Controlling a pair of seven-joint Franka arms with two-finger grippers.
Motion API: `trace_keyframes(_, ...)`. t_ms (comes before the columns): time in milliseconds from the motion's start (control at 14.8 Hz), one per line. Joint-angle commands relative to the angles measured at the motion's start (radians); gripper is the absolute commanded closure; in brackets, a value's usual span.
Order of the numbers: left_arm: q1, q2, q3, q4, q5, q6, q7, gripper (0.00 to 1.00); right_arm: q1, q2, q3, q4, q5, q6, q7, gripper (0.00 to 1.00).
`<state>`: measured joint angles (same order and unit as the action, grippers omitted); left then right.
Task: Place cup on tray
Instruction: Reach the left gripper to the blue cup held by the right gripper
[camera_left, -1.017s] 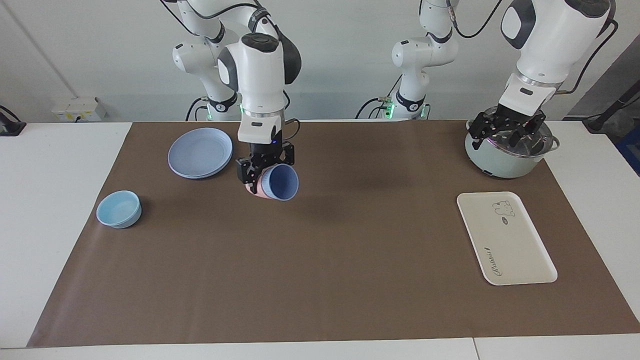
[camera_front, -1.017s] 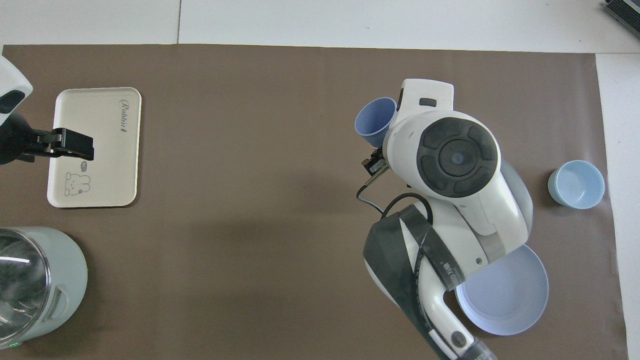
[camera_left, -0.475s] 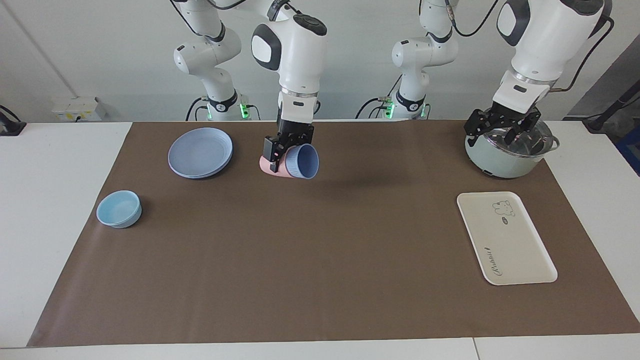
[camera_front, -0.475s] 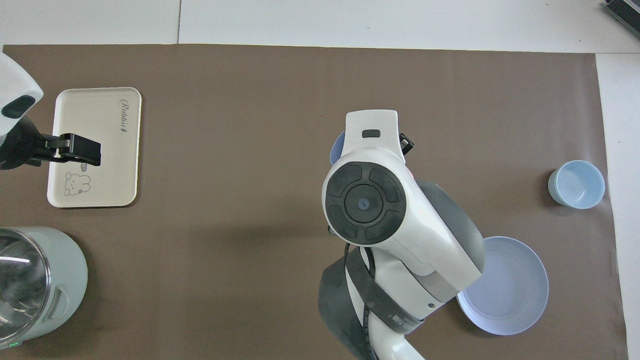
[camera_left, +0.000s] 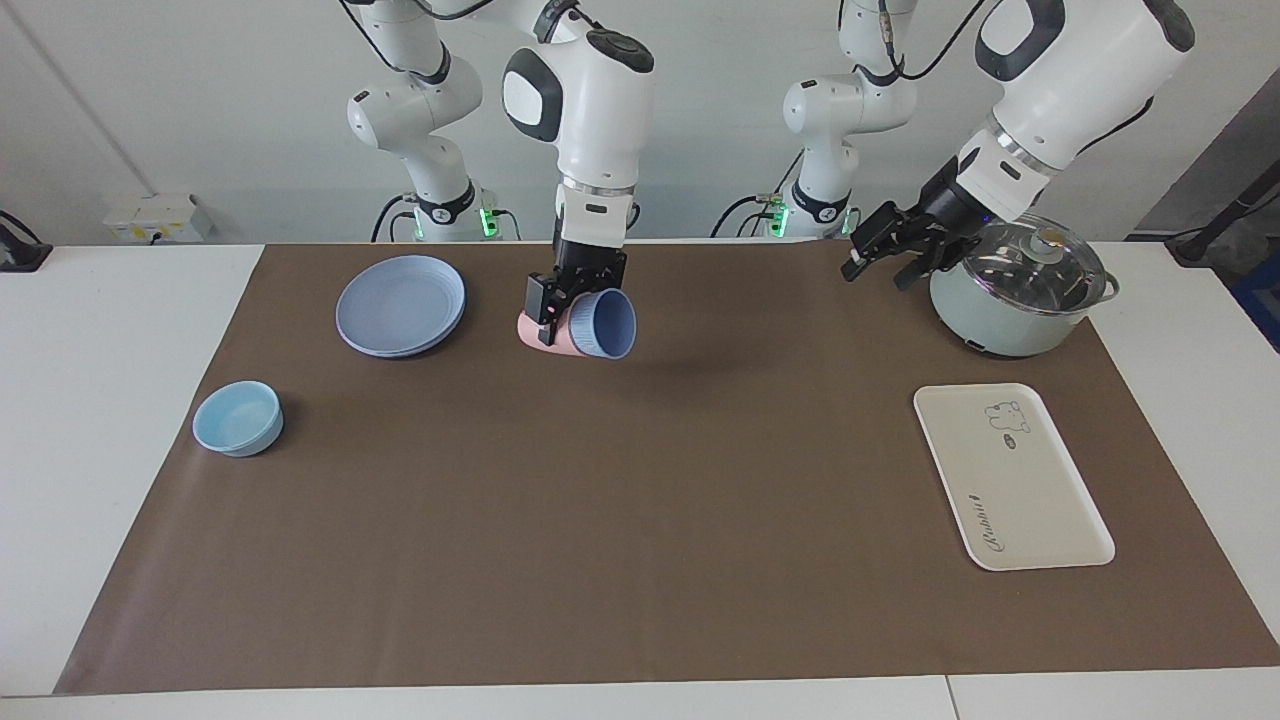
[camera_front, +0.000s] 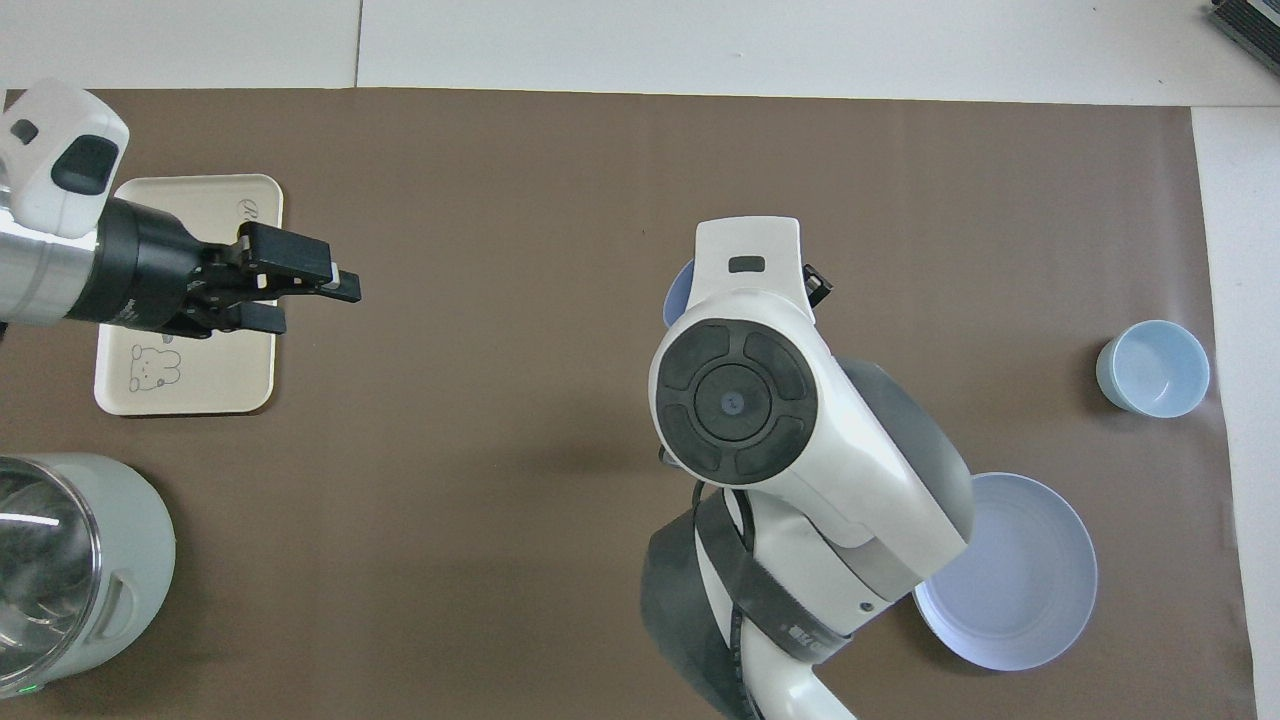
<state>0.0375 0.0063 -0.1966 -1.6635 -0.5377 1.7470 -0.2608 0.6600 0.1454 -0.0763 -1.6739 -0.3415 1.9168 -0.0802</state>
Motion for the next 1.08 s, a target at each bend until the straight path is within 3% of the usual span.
trace_keyframes(0,-0.12,0.114,0.011,-0.007,-0.164,0.19,-0.116,0.15,-0.011,0.008,0.004,0.013,-0.027,0.013,0.017,1.0)
trace_keyframes(136,-0.198,0.168,0.009,-0.009,-0.238,0.337,-0.173,0.18,-0.011,0.01,0.004,0.013,-0.027,0.014,0.017,1.0)
trace_keyframes(407,-0.318,0.192,0.009,-0.018,-0.372,0.475,-0.207,0.23,-0.011,0.008,0.004,0.008,-0.027,0.016,0.017,1.0)
trace_keyframes(881,-0.418,0.161,0.013,-0.09,-0.361,0.447,-0.209,0.34,-0.011,0.008,0.004,0.008,-0.027,0.018,0.017,1.0)
trace_keyframes(1017,-0.429,0.161,0.013,-0.09,-0.358,0.456,-0.204,0.49,-0.011,0.008,0.003,0.008,-0.027,0.019,0.017,1.0)
